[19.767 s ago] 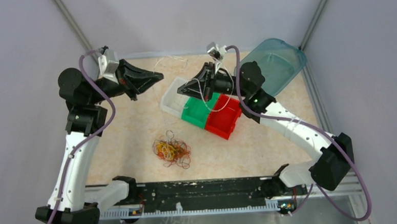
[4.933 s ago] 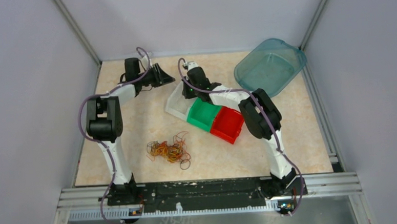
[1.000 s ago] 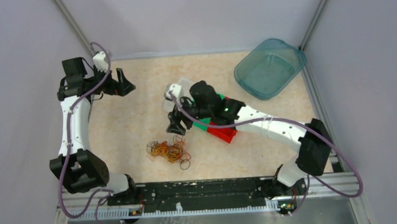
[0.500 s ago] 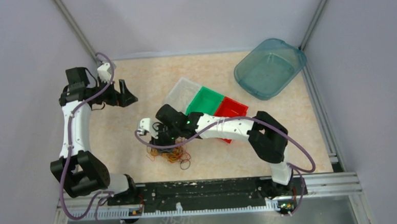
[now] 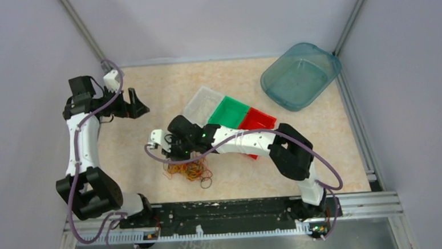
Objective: Untangle the cables
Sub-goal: Untie the cable.
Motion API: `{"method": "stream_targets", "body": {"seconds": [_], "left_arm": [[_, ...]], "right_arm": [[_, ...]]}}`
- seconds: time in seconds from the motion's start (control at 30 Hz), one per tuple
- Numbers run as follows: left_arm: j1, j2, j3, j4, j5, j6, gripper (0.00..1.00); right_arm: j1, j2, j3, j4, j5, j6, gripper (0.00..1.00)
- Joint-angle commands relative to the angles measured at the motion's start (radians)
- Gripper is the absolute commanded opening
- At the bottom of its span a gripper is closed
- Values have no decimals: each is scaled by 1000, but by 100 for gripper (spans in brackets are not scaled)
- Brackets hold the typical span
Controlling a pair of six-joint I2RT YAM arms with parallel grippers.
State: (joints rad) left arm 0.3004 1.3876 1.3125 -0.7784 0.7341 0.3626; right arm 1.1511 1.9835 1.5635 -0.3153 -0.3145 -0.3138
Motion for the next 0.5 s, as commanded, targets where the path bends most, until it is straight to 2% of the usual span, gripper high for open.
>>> {"method": "stream_targets", "body": {"seconds": [0.0,0.2,0.33,0.47], "left_arm": [[6,-34,-56,51,56,24,99],[6,-82,-130,20,255,144,99],[8,-87,-127,-101,424,285,99],[8,-70,-114,-276,553,468,99]], "right_arm": [[-1,-81,7,106,75,15,0],[-75,-236,-44,263,30,141,0],[-147,-349,-139,453,-37,274,0],[-172,-400,-164,513,-89,331,0]]}}
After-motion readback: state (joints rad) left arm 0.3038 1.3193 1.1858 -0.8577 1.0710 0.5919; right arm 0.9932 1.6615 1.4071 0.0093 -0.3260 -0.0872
